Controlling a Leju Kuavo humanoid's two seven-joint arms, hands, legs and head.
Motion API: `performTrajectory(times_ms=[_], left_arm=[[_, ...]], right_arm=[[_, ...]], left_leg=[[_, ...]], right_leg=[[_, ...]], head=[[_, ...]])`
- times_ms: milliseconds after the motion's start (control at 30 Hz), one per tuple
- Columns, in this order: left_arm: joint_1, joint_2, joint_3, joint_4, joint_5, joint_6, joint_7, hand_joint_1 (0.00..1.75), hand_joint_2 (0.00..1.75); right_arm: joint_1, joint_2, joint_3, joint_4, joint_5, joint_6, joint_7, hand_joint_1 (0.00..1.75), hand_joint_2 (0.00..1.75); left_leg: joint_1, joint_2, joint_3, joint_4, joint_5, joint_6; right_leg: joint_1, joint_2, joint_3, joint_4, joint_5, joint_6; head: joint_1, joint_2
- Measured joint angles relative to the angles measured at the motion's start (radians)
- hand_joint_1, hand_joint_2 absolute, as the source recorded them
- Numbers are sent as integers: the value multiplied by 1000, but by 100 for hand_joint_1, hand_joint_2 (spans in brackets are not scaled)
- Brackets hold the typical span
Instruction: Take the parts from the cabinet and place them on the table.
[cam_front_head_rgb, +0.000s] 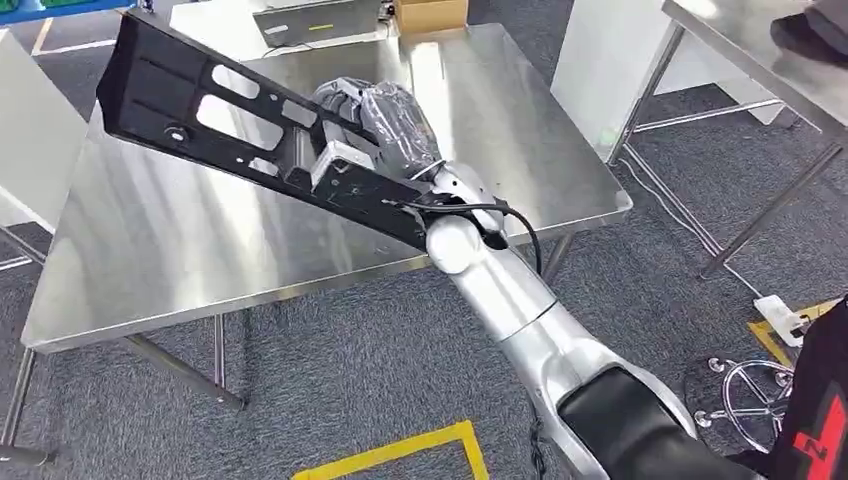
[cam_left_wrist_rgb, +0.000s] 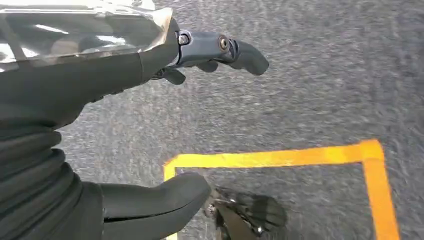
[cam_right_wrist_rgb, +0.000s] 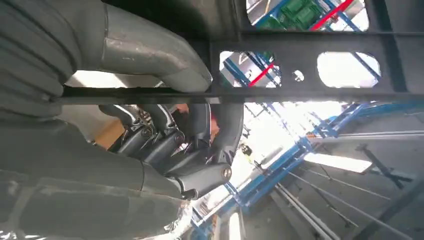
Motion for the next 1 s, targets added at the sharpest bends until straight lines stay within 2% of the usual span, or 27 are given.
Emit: performTrajectory(times_ms=[33, 67, 100, 133, 167, 267, 333, 367, 400, 433, 467, 500, 533, 567, 600, 633, 667, 733, 767, 800, 833, 867, 933, 967, 1000], left_arm=[[0, 0, 0, 0, 0, 0, 0, 0, 175], [1, 0, 0, 0, -1, 0, 0, 0, 175], [2, 0, 0, 0, -2, 0, 0, 0, 175], [2, 0, 0, 0, -1, 0, 1, 0, 175], [2, 1, 0, 0, -2, 0, 1, 0, 175], [2, 1, 0, 0, -2, 0, 1, 0, 175], [2, 1, 0, 0, -2, 0, 1, 0, 175], [2, 2, 0, 0, -2, -1, 1, 0, 175], [2, 3, 0, 0, -2, -1, 1, 0, 175], [0, 3, 0, 0, -3, -1, 1, 0, 175], [2, 3, 0, 0, -4, 2, -3, 0, 175], [1, 3, 0, 0, -4, 2, -3, 0, 175], [0, 3, 0, 0, -4, 3, -3, 0, 175], [0, 3, 0, 0, -4, 3, -3, 0, 175], [1, 3, 0, 0, -4, 4, -1, 0, 175], [1, 3, 0, 0, -4, 5, 0, 0, 175], [3, 2, 0, 0, -4, 6, 2, 0, 175], [3, 0, 0, 0, -4, 10, 3, 0, 175], [3, 0, 0, 0, -4, 11, 3, 0, 175], [3, 0, 0, 1, -4, 11, 3, 0, 175], [1, 0, 0, 1, -4, 12, 3, 0, 175], [1, 1, 0, 1, -4, 12, 3, 0, 175], [1, 2, 0, 1, -4, 12, 3, 0, 175], [0, 3, 0, 0, -5, 12, 3, 0, 175], [-1, 2, 0, 0, -5, 12, 3, 0, 175]], right_arm=[[2, 0, 0, 0, 0, 0, 1, 175, 175], [5, -1, 0, 0, 2, 1, 2, 175, 175], [7, -1, 0, 0, 5, 3, 2, 175, 175], [7, -1, 0, 1, 7, 5, 3, 175, 175], [7, -1, 0, 1, 7, 6, 3, 175, 175], [7, -1, 0, 1, 7, 6, 3, 175, 175], [7, -1, 0, 1, 8, 6, 3, 175, 175], [6, -1, 1, 1, 10, 7, 5, 175, 175], [6, -1, 0, 1, 11, 7, 5, 175, 175], [-3, 0, 1, 2, 19, 9, 5, 175, 175], [5, 8, 6, -1, 36, 9, 7, 175, 175], [3, 9, 9, -1, 37, 9, 7, 175, 175], [4, 9, 11, -1, 37, 9, 7, 175, 175], [8, 8, 11, 0, 39, 9, 8, 175, 175], [13, 8, 12, 0, 39, 10, 8, 175, 175], [18, 8, 13, 0, 39, 11, 8, 175, 175], [18, 8, 15, 2, 42, 14, 8, 175, 175], [17, 10, 16, 3, 42, 15, 8, 175, 175], [17, 10, 16, 3, 42, 15, 8, 175, 175], [16, 10, 16, 5, 42, 15, 8, 175, 175], [14, 12, 18, 6, 44, 17, 8, 175, 175], [15, 13, 16, 7, 45, 17, 10, 175, 175], [12, 17, 17, 8, 50, 17, 9, 175, 175], [11, 21, 16, 8, 51, 17, 9, 175, 175], [5, 24, 17, 8, 51, 18, 9, 175, 175]], left_leg=[[1, 0, -44, 69, -22, -3], [3, 0, -84, 121, -29, -6], [3, 1, -100, 123, -10, -6], [4, 1, -91, 81, 32, -5], [4, 1, -79, 45, 60, -4], [4, 1, -79, 45, 60, -4], [4, 1, -74, 31, 70, -4], [5, 1, -43, -45, 121, -1], [5, 1, -28, -81, 143, 1], [-4, 0, 22, -176, 146, 15], [-7, -2, 54, -190, 133, 50], [-7, -2, 58, -189, 129, 58], [-7, -2, 61, -189, 125, 62], [-7, -3, 65, -189, 120, 64], [-7, -3, 70, -189, 114, 65], [-7, -5, 78, -189, 107, 63], [-7, -6, 89, -189, 99, 61], [-6, -8, 117, -189, 79, 55], [-6, -9, 124, -190, 69, 49], [-11, -9, 137, -183, 56, 42], [-13, -9, 133, -188, 50, 35], [-13, -6, 139, -185, 48, 29], [-7, -4, 145, -178, 47, 24], [-4, -1, 126, -147, 47, 20], [-4, 0, 92, -86, 44, 15]], right_leg=[[1, 0, 3, 0, -4, -4], [2, 1, 8, 0, -9, -4], [3, 3, 15, 0, -16, -2], [2, 4, 23, 0, -22, 0], [2, 5, 29, 0, -26, 1], [2, 5, 29, 0, -26, 1], [2, 5, 31, 0, -27, 2], [2, 7, 40, 0, -34, 5], [2, 7, 45, 0, -37, 6], [16, 10, 52, 2, -53, 21], [14, 6, 43, 44, -67, 41], [13, 5, 7, 100, -82, 39], [12, 5, -41, 182, -102, 39], [10, 5, -93, 259, -126, 34], [10, 5, -137, 317, -141, 37], [8, 4, -163, 331, -135, 45], [7, 4, -160, 293, -106, 53], [1, 0, -103, 125, -9, 79], [-2, -6, -75, 42, 42, 88], [5, -9, -74, 13, 32, 67], [7, -9, -57, 18, 21, 43], [6, -5, -59, 17, 32, 35], [2, 1, -45, 16, 28, 21], [-1, 2, -35, 11, 25, 15], [-1, 2, -28, 11, 18, 6]], head=[[0, 0], [0, 0], [0, 0], [0, 0], [0, 0], [0, 0], [0, 0], [0, 0], [0, 0], [0, 0], [3, 0], [2, 0], [4, 0], [3, 0], [4, 0], [4, 0], [4, 0], [5, 0], [5, 0], [3, 0], [6, 0], [3, 0], [3, 0], [4, 0], [0, 0]])
